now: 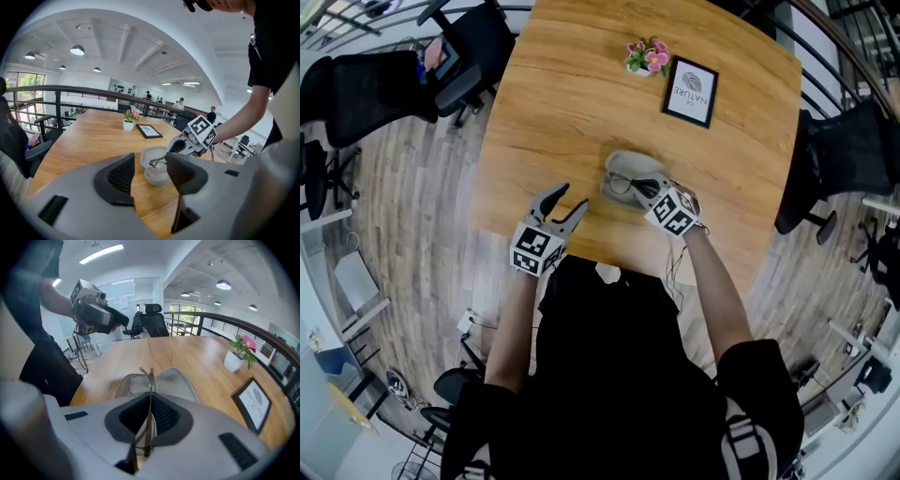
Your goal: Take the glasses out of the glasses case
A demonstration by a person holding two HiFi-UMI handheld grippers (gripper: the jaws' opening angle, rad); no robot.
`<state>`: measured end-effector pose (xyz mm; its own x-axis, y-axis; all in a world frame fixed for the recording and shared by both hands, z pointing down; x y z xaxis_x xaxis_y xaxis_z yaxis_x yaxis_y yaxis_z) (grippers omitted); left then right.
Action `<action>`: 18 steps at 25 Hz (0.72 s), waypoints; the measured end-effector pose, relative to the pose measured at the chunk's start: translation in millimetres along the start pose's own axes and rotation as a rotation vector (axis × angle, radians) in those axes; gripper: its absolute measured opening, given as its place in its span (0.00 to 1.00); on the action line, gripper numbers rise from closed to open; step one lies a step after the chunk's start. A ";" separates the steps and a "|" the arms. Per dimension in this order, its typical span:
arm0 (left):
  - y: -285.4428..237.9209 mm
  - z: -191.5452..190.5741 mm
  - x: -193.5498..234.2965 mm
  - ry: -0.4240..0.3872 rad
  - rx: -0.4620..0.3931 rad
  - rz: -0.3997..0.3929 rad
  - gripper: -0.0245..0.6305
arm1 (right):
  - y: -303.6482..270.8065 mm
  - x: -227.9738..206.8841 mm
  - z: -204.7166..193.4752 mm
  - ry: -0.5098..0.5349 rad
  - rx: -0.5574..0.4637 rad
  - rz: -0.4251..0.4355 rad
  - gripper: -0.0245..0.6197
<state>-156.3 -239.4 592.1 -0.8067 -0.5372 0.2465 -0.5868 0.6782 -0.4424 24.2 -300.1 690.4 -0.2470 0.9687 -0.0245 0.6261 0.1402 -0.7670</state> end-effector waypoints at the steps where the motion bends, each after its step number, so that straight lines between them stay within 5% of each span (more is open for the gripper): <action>1: 0.4 2.6 -3.1 -0.001 -0.009 0.007 0.37 | 3.9 -1.0 2.2 0.004 -0.007 0.001 0.08; 18: 20.4 37.0 -44.4 -0.058 -0.137 0.122 0.37 | 60.5 -3.2 20.4 0.081 -0.098 -0.037 0.07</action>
<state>-129.9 -220.3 540.2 -0.8691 -0.4725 0.1464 -0.4925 0.7995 -0.3437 47.8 -298.9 630.9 -0.2132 0.9753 0.0573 0.6880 0.1915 -0.7000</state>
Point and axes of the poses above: the fingertips, and each gripper's own axes: y backward along the fingers, x to its left, z out of its top, the point moved 5 cm from there along y, backward along the fingers, and after that the axes turned 2 degrees about -y, right-handed, at the moved point
